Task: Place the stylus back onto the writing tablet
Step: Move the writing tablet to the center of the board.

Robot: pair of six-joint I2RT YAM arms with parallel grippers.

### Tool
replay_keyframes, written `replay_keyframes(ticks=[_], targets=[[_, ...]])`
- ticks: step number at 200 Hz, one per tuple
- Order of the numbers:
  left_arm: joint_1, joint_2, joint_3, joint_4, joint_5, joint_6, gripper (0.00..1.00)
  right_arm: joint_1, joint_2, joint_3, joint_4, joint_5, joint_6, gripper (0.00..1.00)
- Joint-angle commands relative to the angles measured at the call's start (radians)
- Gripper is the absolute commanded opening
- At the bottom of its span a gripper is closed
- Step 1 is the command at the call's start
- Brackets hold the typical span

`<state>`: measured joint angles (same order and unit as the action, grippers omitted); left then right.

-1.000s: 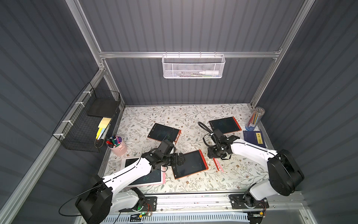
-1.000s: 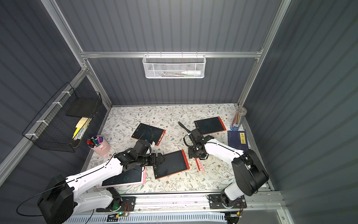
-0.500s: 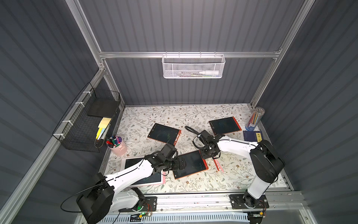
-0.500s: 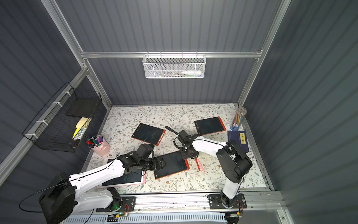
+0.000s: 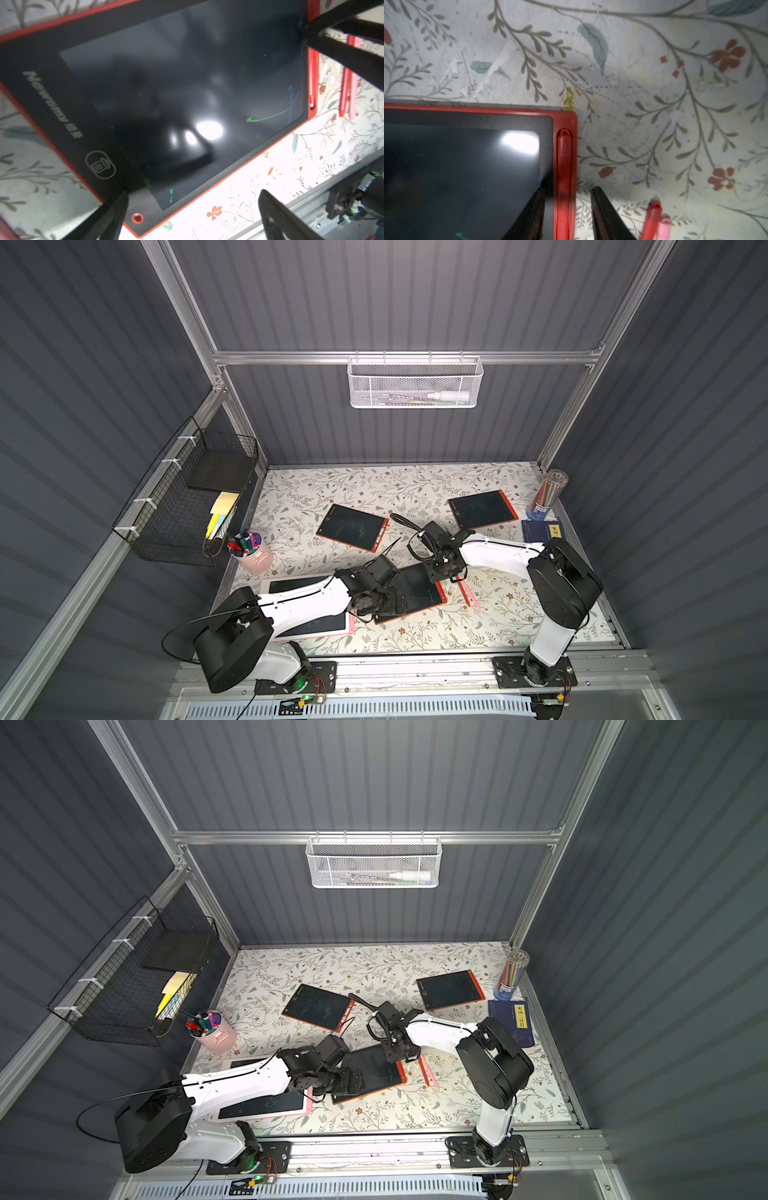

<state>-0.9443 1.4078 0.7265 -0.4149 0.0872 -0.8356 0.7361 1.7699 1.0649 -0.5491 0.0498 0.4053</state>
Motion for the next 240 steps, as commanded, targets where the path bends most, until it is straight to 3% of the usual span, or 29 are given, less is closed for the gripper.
replay_keyframes(ticks=[1,40,114,150,175,240], targets=[[-0.021,0.047,0.037,-0.105,-0.035,-0.030,0.99,0.003,-0.047,-0.043,0.023,-0.026,0.004,0.43],[-0.040,0.079,0.131,-0.261,-0.089,-0.065,0.99,0.004,-0.087,-0.087,0.044,-0.043,-0.009,0.46],[-0.061,0.160,0.130,-0.260,-0.092,-0.089,0.99,0.003,-0.174,-0.124,0.053,-0.062,-0.017,0.47],[-0.061,0.184,0.141,-0.164,-0.033,-0.030,0.99,0.004,-0.246,-0.161,0.044,-0.121,-0.027,0.48],[-0.059,0.181,0.154,-0.084,-0.003,-0.069,1.00,0.004,-0.311,-0.195,0.008,-0.187,-0.018,0.51],[-0.006,0.201,0.146,0.039,0.001,-0.030,0.99,0.041,-0.438,-0.326,-0.008,-0.277,0.183,0.46]])
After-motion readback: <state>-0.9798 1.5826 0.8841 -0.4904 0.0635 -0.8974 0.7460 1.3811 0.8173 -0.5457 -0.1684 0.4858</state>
